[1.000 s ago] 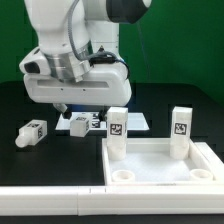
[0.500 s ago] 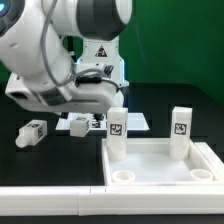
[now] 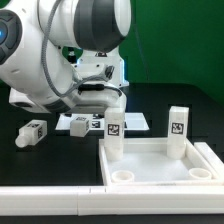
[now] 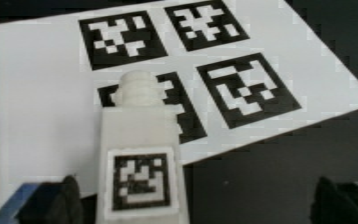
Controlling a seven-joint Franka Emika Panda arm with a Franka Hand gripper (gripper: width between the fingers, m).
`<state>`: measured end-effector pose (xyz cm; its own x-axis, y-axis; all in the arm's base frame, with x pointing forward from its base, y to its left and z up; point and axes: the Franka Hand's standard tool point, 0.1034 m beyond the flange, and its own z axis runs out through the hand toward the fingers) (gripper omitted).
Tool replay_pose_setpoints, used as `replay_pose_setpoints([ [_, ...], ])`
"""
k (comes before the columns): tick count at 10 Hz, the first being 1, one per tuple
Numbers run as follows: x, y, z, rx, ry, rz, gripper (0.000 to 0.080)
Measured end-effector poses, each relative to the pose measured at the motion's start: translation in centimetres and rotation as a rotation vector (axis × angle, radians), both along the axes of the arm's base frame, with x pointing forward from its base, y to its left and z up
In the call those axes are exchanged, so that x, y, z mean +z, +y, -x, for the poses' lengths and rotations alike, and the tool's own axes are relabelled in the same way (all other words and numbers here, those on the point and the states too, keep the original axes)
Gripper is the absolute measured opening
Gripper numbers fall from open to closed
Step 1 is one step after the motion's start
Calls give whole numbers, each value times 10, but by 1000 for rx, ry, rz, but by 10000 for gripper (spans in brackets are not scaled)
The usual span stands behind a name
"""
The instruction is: Assemble square table
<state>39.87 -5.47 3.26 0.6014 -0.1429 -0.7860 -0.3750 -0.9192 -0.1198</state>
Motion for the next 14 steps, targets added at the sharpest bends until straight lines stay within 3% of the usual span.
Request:
replay_pose_setpoints([
  [2, -1, 0, 3, 17, -12, -19, 649],
  [6, -3, 0, 5, 0, 3, -4, 649],
  [9, -3, 3, 16, -17, 79, 1, 649],
  [14, -4, 3, 14, -14, 61, 2, 649],
])
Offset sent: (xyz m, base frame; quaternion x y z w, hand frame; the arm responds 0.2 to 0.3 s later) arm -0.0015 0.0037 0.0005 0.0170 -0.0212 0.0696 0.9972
